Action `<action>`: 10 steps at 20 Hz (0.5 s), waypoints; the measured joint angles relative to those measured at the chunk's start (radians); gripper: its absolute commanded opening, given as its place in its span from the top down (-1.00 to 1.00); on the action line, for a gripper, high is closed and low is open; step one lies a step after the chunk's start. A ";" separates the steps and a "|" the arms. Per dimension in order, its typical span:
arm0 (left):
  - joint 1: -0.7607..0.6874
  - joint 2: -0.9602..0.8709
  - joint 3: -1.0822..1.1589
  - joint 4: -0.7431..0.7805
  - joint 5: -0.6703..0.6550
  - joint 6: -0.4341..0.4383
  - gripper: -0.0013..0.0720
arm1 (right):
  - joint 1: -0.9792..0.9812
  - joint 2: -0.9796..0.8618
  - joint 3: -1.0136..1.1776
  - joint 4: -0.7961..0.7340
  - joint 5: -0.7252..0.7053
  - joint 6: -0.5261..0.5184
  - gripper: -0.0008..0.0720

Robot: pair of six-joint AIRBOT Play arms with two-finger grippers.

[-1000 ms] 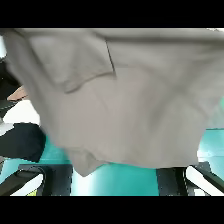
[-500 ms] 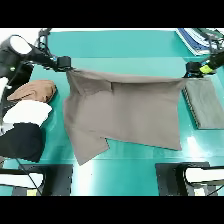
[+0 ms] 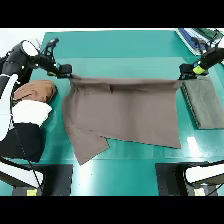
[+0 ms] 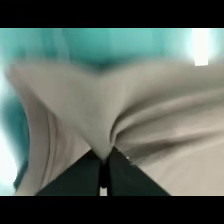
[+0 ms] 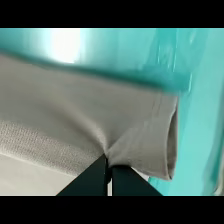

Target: Fold the shirts.

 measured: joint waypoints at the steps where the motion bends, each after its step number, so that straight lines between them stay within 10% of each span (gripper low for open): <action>1: 0.003 -0.001 -0.024 -0.003 -0.015 0.016 0.89 | 0.000 0.023 -0.058 0.000 -0.013 0.000 0.92; 6: 0.010 -0.005 -0.154 -0.012 -0.016 0.042 0.88 | 0.001 0.100 -0.323 0.057 -0.129 0.000 0.88; 7: 0.011 -0.005 -0.170 -0.013 -0.014 0.041 0.69 | 0.001 0.107 -0.357 0.074 -0.155 0.000 0.55; 8: 0.011 -0.005 -0.182 -0.014 -0.014 0.035 -0.20 | 0.001 0.113 -0.382 0.090 -0.175 0.000 0.24; 10: 0.014 0.003 -0.195 -0.015 -0.019 0.016 -0.53 | 0.001 0.120 -0.404 0.109 -0.196 0.000 0.16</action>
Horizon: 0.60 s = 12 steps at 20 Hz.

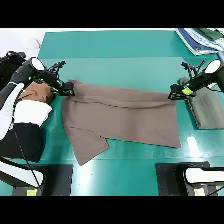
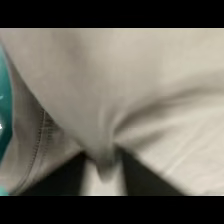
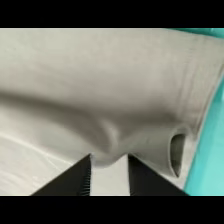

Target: Fold the shirts.

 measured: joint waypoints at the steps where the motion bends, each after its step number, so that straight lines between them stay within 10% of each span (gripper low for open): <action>1: 0.004 0.012 -0.005 0.000 -0.012 -0.006 -0.53 | -0.001 0.008 -0.001 0.007 0.001 0.000 0.16; 12: 0.043 0.518 -0.594 0.125 -0.060 -0.117 -0.53 | -0.094 0.410 -0.168 0.016 0.041 -0.010 -0.01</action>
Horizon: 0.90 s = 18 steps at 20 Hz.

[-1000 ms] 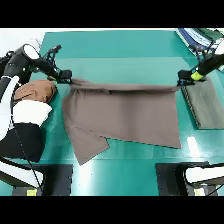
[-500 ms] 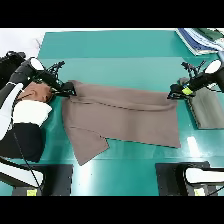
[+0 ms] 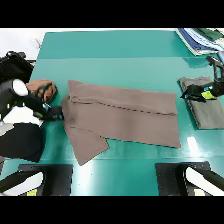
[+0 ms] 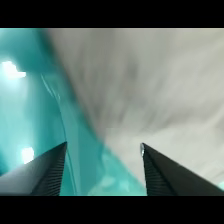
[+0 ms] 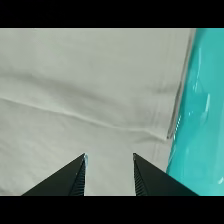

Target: Fold the shirts.

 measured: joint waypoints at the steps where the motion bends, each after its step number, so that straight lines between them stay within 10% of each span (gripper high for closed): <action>1: 0.000 0.029 -0.071 -0.024 0.014 -0.003 -0.53 | -0.004 0.022 -0.014 0.002 -0.004 0.000 -0.01; 7: -0.017 0.101 -0.332 -0.270 0.115 0.069 -0.37 | -0.013 0.076 -0.046 0.003 -0.019 0.000 -0.01; 10: -0.058 0.106 -0.369 -0.322 0.187 0.099 0.89 | -0.017 0.081 -0.049 -0.003 -0.007 -0.004 -0.01; 18: -0.089 0.116 -0.365 -0.375 0.179 0.121 0.90 | -0.231 0.060 -0.270 -0.129 0.148 -0.029 -0.42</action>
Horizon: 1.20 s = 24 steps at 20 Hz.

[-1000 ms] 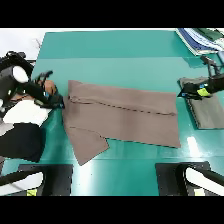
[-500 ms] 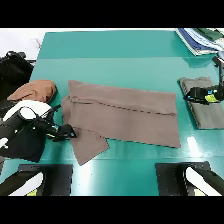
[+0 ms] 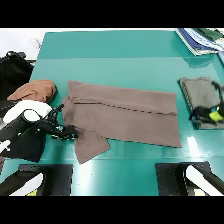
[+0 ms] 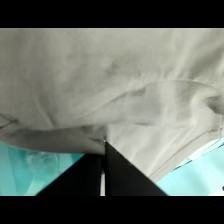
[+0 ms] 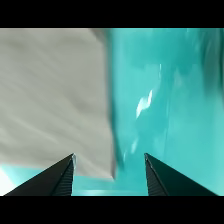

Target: Fold the shirts.

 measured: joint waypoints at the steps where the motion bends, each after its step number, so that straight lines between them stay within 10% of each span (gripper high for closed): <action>1: 0.000 0.000 0.000 0.001 -0.002 0.002 0.90 | -0.039 0.000 -0.069 0.002 -0.001 -0.003 -0.42; 8: -0.002 0.004 0.034 0.013 0.001 0.005 0.90 | -0.142 -0.029 -0.351 0.148 -0.076 -0.037 -0.18; 12: -0.002 0.052 0.064 0.035 -0.006 -0.008 0.90 | -0.065 -0.117 -0.342 0.213 -0.121 -0.044 0.92; 24: -0.003 0.351 0.169 0.201 -0.241 -0.149 0.90 | 0.148 0.085 -0.020 0.001 0.030 0.010 0.93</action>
